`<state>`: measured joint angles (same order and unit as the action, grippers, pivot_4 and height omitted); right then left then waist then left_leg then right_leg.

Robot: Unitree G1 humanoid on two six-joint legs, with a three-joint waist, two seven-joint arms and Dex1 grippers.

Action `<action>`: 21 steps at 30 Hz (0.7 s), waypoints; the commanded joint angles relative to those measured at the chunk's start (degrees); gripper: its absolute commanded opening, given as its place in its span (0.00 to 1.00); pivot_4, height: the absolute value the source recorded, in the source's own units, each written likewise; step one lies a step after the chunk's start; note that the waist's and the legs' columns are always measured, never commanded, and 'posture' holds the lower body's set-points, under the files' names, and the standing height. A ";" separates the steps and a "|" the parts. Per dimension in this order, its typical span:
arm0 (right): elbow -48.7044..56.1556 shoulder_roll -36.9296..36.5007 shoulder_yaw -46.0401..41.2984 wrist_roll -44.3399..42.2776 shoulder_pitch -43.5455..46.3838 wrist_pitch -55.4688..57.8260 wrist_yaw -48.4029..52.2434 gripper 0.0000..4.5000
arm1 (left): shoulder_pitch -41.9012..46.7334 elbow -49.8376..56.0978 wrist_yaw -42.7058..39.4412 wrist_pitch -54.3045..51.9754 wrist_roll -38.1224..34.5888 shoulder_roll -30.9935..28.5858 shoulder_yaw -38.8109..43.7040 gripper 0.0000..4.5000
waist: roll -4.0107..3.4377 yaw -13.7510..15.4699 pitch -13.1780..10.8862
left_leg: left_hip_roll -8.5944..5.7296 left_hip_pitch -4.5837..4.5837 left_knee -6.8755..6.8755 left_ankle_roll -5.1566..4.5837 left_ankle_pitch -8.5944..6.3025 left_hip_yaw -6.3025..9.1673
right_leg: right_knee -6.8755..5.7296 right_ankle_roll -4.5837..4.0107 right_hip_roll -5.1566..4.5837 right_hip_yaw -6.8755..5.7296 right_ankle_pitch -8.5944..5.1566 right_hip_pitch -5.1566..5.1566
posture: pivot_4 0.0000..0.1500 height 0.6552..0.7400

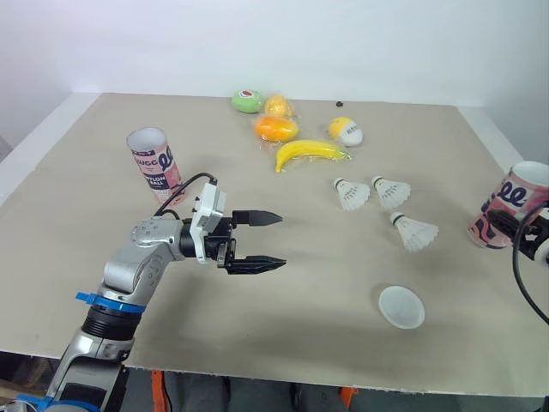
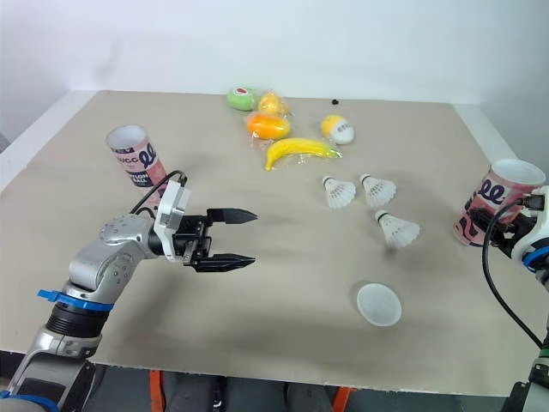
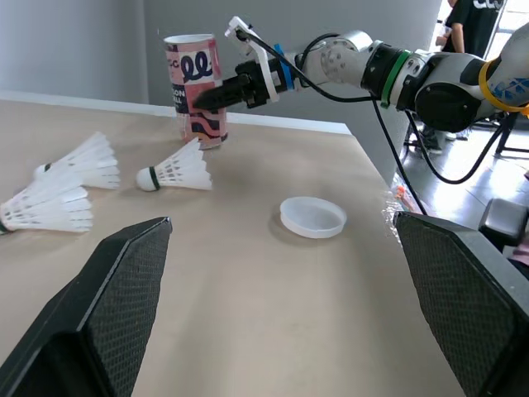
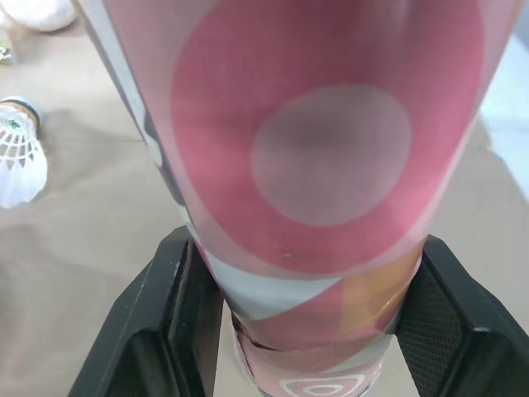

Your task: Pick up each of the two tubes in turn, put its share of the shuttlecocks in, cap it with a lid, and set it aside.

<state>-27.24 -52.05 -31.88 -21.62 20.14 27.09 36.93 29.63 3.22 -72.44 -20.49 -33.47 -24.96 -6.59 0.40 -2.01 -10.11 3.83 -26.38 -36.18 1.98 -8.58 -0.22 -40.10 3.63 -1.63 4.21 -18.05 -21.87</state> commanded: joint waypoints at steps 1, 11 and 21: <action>-2.10 0.37 -2.23 -1.08 0.35 -1.54 -0.93 0.64 | 1.09 1.22 0.32 -0.29 -0.48 0.07 0.52 1.00 | 0.01 0.02 0.00 | 0.00 0.00 0.00 -0.01 0.04 0.03 | 0.00 0.03 0.01 -0.01 0.00 0.02 | 1.00 0.46; -4.23 -0.15 -3.81 -3.91 0.02 -0.75 -0.13 1.00 | 1.19 1.85 1.00 -1.17 -1.16 0.26 0.76 1.00 | 0.00 0.03 0.00 | -0.04 0.00 -0.17 -0.08 0.10 0.06 | 0.03 0.20 0.01 0.03 0.07 0.19 | 1.00 0.46; -1.17 -4.52 0.33 0.12 -7.27 1.10 4.16 1.00 | 1.54 1.75 1.37 -1.40 -1.20 0.78 0.94 1.00 | -0.02 0.29 0.01 | -0.11 -0.02 -0.15 -0.10 0.09 0.07 | 0.05 0.18 -0.02 0.05 0.06 0.21 | 1.00 0.46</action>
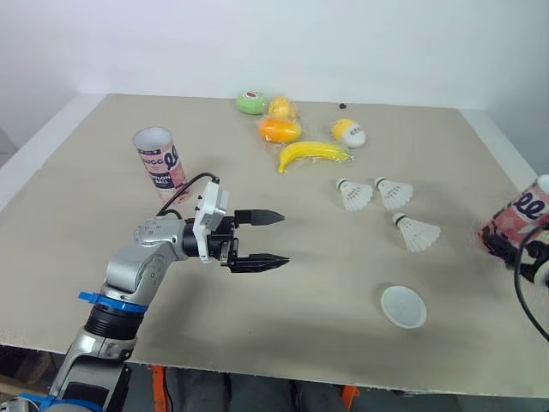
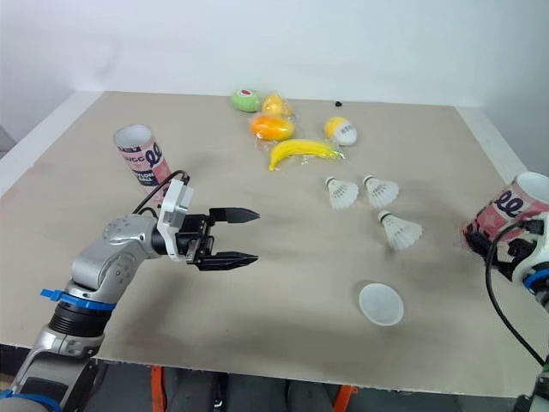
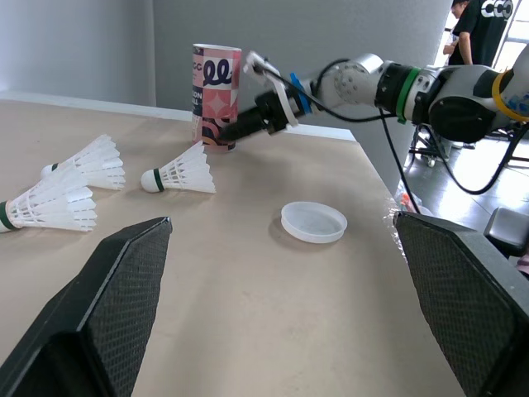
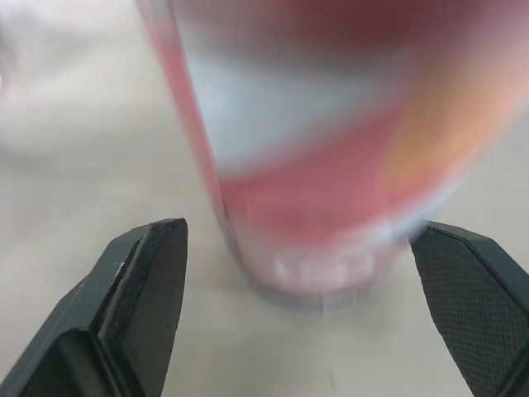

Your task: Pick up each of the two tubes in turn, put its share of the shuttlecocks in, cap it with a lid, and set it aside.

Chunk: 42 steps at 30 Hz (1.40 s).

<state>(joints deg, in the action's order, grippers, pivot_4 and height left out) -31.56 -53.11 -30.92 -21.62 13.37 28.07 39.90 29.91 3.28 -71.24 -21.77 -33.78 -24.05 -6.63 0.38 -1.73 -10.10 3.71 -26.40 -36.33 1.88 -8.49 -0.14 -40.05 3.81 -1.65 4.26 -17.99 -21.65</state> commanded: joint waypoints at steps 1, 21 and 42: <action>3.95 -4.24 -0.89 0.22 -1.63 0.51 2.10 1.00 | 0.99 1.73 0.21 -0.31 -0.95 -0.35 1.13 1.00 | -0.01 0.01 0.00 | 0.00 0.00 0.00 0.00 0.00 0.00 | 0.00 0.00 0.00 0.00 0.00 0.00 | 1.00 0.46; 58.06 10.83 11.69 -18.53 -5.09 10.10 4.36 1.00 | -13.49 2.71 34.31 0.82 9.14 0.06 15.16 1.00 | 0.57 -0.17 -0.13 | 0.02 0.16 -0.02 0.03 0.20 0.26 | 0.06 -0.03 0.09 -0.01 -0.01 0.22 | 1.00 0.46; 56.35 21.77 24.40 -13.52 6.05 7.76 -1.98 1.00 | -5.37 -20.30 52.46 15.16 22.37 2.06 19.04 1.00 | 0.88 0.75 -0.17 | 0.01 -0.16 0.12 0.13 0.34 0.41 | 0.02 -0.25 0.16 -0.16 0.40 -0.19 | 1.00 0.46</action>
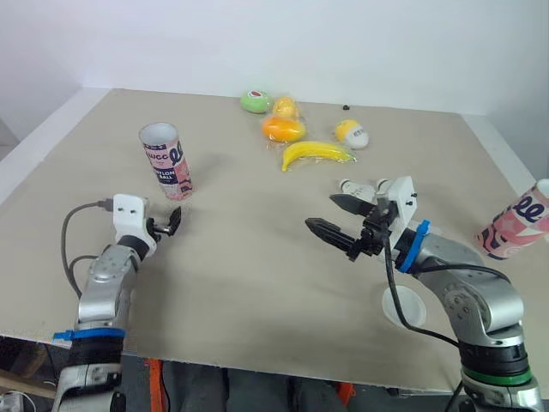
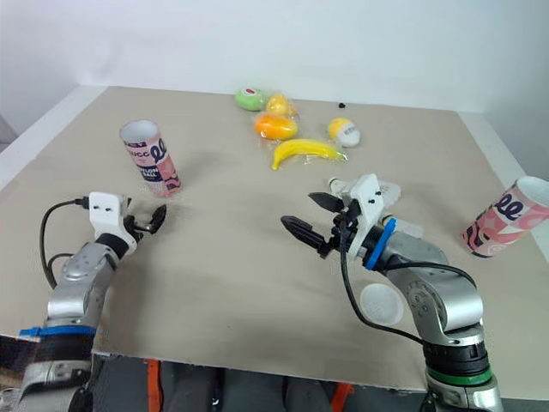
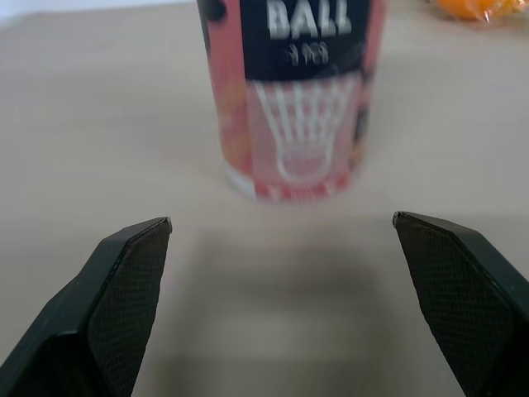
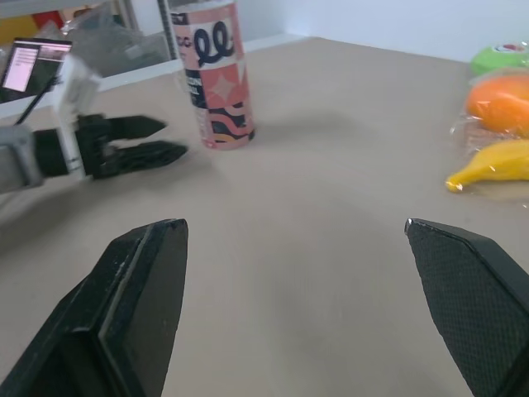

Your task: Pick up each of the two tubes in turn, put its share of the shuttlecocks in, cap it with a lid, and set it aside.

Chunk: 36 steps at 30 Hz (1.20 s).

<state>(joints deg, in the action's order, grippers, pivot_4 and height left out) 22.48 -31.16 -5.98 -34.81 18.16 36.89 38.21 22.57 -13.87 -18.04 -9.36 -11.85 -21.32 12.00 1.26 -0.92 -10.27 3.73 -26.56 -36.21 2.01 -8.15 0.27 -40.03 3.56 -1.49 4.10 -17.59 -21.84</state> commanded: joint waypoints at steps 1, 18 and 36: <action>2.56 -0.32 -0.59 -0.26 1.39 -1.02 -0.38 1.00 | 2.91 -4.96 -1.17 3.38 0.70 -0.66 0.03 1.00 | 0.00 -0.08 0.00 | 0.00 0.00 0.00 0.00 0.00 -0.02 | 0.01 0.01 0.00 0.03 0.00 0.00 | 1.00 0.46; 8.61 -2.11 -1.73 -2.18 1.39 1.30 -2.67 1.00 | 22.34 -37.45 -5.22 18.16 4.53 -0.89 -2.15 1.00 | 0.09 -0.12 -0.01 | -0.02 -0.03 0.15 0.02 0.05 -0.01 | 0.02 0.02 0.00 0.00 -0.02 -0.05 | 1.00 0.46; 9.66 -3.20 -2.02 -3.43 2.53 2.85 -3.80 1.00 | 33.37 -53.77 -4.54 26.02 5.79 0.87 -1.52 1.00 | 0.18 -0.13 -0.06 | -0.04 -0.12 0.31 0.07 0.08 0.00 | 0.03 0.03 0.01 -0.01 -0.03 -0.19 | 1.00 0.46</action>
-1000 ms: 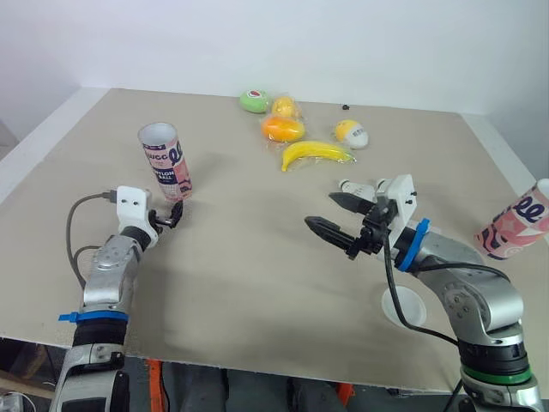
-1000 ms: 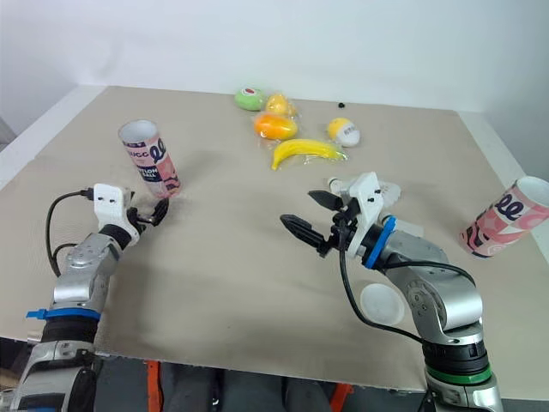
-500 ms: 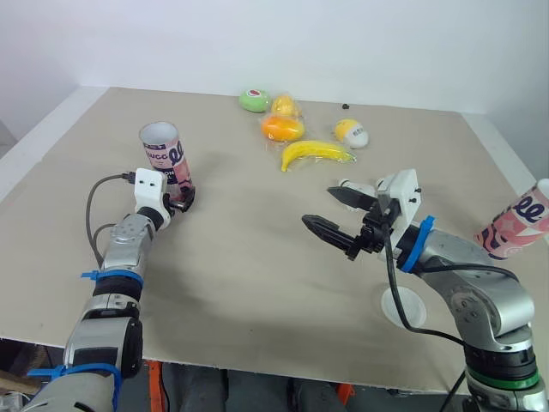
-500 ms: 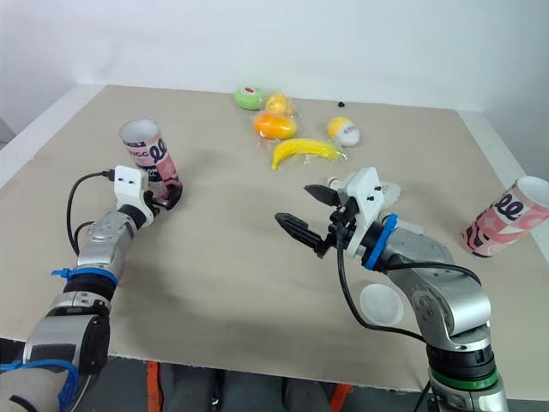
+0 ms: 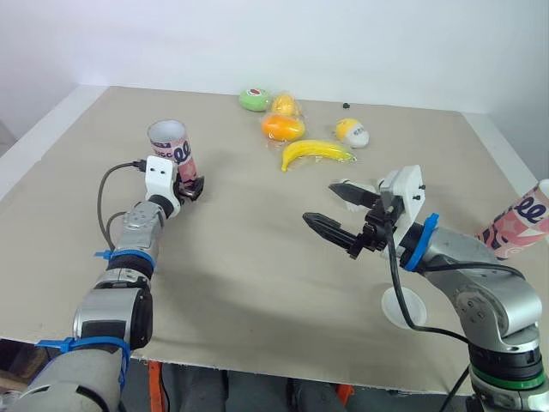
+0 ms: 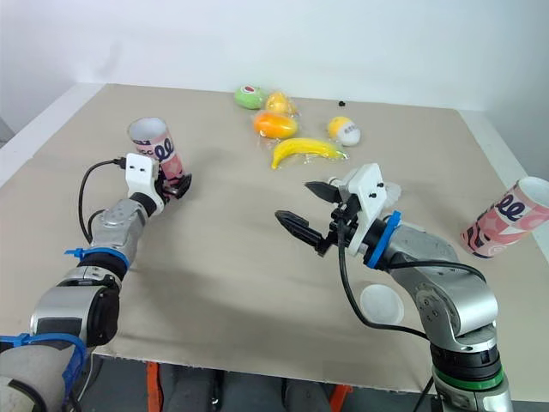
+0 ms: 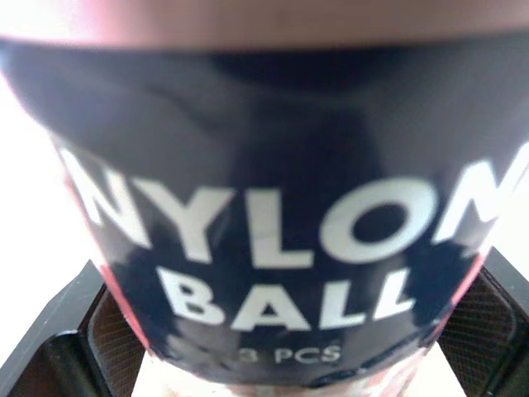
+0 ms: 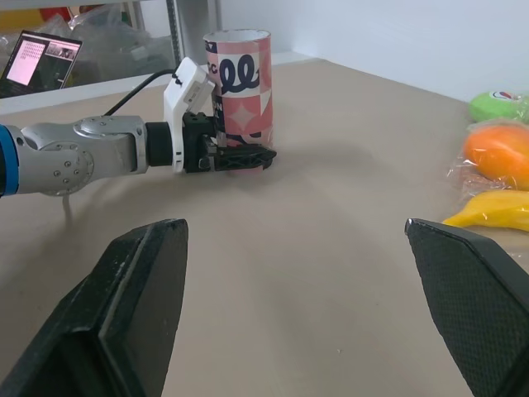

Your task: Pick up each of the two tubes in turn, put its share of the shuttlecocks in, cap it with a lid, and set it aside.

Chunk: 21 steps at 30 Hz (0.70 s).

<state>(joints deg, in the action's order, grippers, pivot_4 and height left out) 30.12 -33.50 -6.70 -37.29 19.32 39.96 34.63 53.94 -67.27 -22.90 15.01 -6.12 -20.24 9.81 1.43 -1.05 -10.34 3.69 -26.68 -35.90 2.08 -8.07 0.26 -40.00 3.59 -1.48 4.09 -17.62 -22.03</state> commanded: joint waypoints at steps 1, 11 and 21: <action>2.14 -0.88 -1.31 -1.01 1.37 -0.13 -0.26 1.00 | 2.01 -0.49 0.46 1.65 -0.15 -0.16 0.88 0.94 | 0.00 0.00 0.00 | 0.00 0.00 0.00 0.00 0.00 0.00 | 0.00 0.00 0.00 0.00 0.00 0.00 | 1.00 0.46; 2.03 -1.87 -1.76 -1.63 1.49 0.22 0.07 1.00 | 1.80 0.64 -1.95 3.31 -0.19 -0.56 0.54 0.76 | 0.01 0.01 0.00 | 0.00 -0.01 0.00 0.02 0.01 0.00 | -0.01 0.00 0.00 0.00 0.00 0.00 | 1.00 0.46; 2.37 -6.05 -6.79 -2.47 -4.05 3.23 -0.99 1.00 | 1.53 13.47 -30.20 -3.68 -3.40 -2.61 -4.26 0.76 | 0.02 0.06 -0.01 | -0.01 -0.07 0.04 0.06 0.04 0.02 | 0.00 -0.01 -0.01 -0.03 0.00 -0.05 | 1.00 0.46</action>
<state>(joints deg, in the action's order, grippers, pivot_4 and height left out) 30.37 -38.90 -11.45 -38.83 15.83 42.66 34.34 54.29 -58.79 -46.38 13.34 -8.21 -21.28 6.82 1.46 -1.00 -10.35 3.68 -26.75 -35.84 2.16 -8.02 0.29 -40.01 3.56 -1.49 4.05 -17.62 -22.09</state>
